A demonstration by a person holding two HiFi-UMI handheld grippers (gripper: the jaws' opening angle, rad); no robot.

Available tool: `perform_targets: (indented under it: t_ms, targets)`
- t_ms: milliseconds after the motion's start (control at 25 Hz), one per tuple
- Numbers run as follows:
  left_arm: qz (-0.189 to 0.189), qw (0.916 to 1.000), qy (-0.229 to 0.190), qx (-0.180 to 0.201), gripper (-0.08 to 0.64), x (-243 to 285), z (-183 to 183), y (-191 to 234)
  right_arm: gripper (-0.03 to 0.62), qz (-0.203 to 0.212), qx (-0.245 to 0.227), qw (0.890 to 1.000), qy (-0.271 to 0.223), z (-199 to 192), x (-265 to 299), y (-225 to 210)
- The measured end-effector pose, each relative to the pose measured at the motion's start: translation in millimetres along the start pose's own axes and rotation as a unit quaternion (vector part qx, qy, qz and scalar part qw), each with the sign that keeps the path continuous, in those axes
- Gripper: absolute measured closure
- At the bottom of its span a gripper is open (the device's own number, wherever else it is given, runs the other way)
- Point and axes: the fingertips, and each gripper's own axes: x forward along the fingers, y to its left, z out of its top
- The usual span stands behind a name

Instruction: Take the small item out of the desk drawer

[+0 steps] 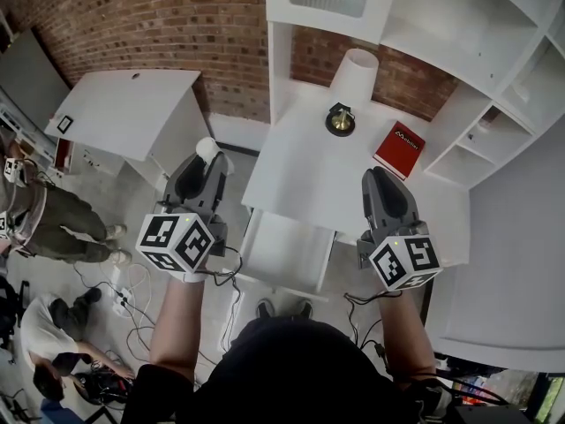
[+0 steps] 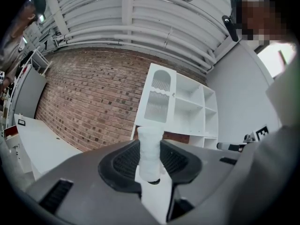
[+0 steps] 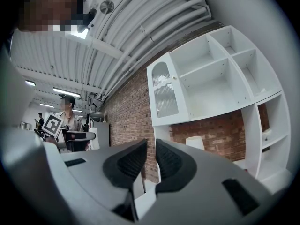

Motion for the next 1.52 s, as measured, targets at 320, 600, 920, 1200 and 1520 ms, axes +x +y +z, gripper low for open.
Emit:
perform_targets:
  t_ms: [320,600,920,1200,1520]
  targets:
    - [-0.001,1.0,0.004,-0.001,0.431,3.6,-5.2,1.4,0.543,0.001,-0.001,1.0,0.002,-2.6,3.9,-0.8]
    - [-0.002,1.0,0.006,-0.002,0.431,7.7,-5.6,1.6,0.545,0.0,0.0,1.0,0.004,-1.7,5.8,-3.3]
    - [-0.005,0.9999,0.009,0.0,0.431,8.7,-10.5,-2.2,0.546,-0.002,0.0,1.0,0.004,-4.5,3.0,-6.7]
    - [-0.003,0.9999,0.01,-0.002,0.431,8.4,-9.1,0.1,0.55,0.003,-0.003,1.0,0.005,-0.5,4.8,-2.7]
    - [-0.001,0.9999,0.013,-0.003,0.431,5.7,-12.8,3.0,0.56,0.01,-0.005,1.0,0.006,-2.6,5.8,2.6]
